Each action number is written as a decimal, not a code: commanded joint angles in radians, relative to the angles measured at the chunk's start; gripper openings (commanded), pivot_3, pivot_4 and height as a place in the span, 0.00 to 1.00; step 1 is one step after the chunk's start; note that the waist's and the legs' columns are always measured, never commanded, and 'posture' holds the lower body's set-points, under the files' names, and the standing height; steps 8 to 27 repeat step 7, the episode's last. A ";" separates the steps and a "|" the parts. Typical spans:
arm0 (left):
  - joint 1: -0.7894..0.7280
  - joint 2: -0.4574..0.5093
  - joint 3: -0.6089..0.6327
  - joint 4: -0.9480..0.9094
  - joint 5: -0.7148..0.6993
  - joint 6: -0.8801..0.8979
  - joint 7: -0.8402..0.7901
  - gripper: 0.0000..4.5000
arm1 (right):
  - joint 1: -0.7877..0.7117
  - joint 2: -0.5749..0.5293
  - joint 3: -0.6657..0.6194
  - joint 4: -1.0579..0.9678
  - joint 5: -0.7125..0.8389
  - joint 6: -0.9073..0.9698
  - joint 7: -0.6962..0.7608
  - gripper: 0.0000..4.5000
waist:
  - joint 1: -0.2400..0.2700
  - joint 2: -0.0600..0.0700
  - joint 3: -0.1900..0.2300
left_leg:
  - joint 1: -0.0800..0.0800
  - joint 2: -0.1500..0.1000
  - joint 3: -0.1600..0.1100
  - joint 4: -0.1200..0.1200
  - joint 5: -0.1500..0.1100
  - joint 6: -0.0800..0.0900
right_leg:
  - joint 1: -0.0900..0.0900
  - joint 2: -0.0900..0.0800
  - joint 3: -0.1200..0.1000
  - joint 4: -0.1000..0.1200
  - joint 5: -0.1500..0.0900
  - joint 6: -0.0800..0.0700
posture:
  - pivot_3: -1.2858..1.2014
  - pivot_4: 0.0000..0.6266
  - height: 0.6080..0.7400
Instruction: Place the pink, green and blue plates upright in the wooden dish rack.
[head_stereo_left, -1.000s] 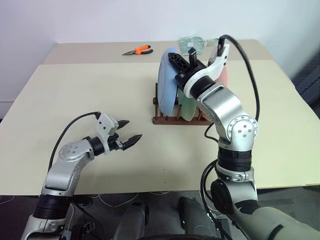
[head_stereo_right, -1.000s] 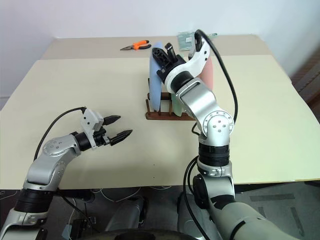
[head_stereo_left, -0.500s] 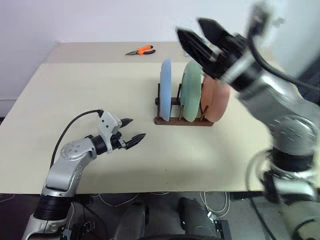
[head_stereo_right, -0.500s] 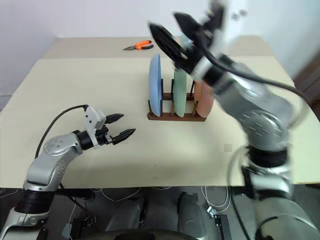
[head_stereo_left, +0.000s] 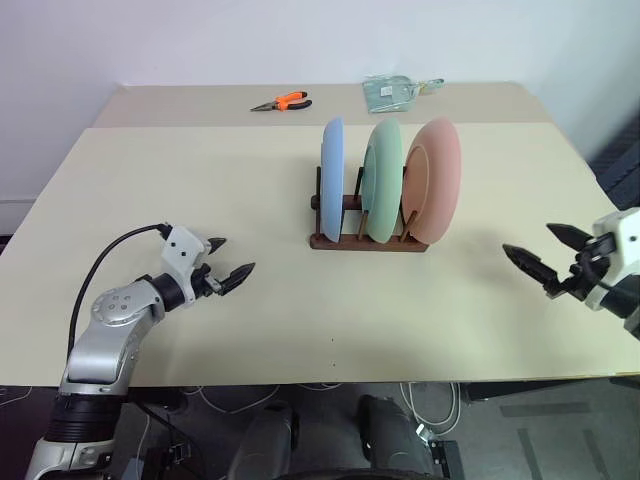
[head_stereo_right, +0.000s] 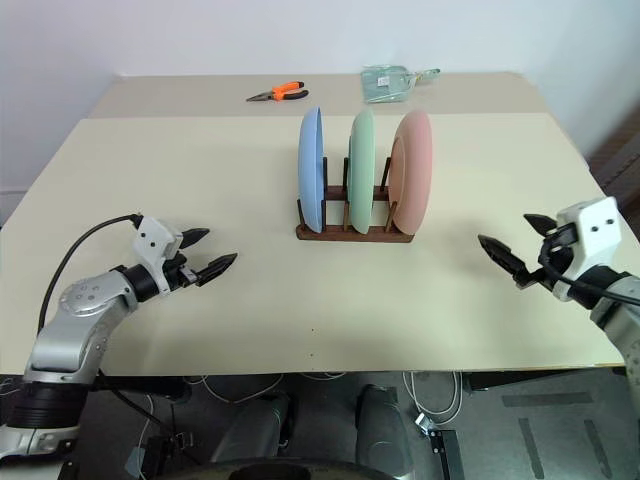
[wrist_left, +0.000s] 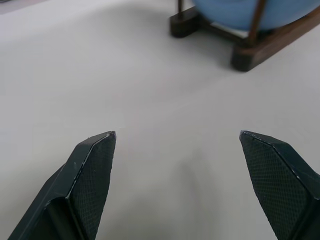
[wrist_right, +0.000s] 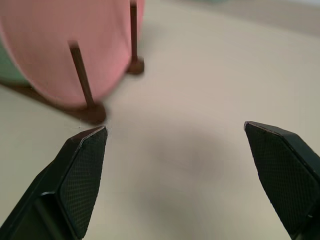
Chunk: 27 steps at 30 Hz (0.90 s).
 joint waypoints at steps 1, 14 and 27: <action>0.014 0.008 0.026 0.000 0.004 -0.044 -0.007 0.90 | -0.037 0.018 0.036 0.041 -0.071 -0.089 0.041 0.99 | 0.003 0.000 0.000 | 0.000 0.000 0.000 0.000 0.000 0.000 | 0.000 0.000 0.000 0.000 0.000 0.000 | 0.52 0.24 1.00; 0.023 -0.004 0.026 0.041 0.007 -0.093 -0.009 0.90 | -0.111 0.063 0.118 0.102 -0.155 -0.144 0.048 0.99 | 0.007 0.000 0.000 | 0.000 0.000 -0.001 0.001 0.000 0.000 | 0.000 0.000 0.000 0.000 0.000 0.000 | 0.52 0.24 1.00; 0.023 -0.004 0.026 0.041 0.007 -0.093 -0.009 0.90 | -0.111 0.063 0.118 0.102 -0.155 -0.144 0.048 0.99 | 0.007 0.000 0.000 | 0.000 0.000 -0.001 0.001 0.000 0.000 | 0.000 0.000 0.000 0.000 0.000 0.000 | 0.52 0.24 1.00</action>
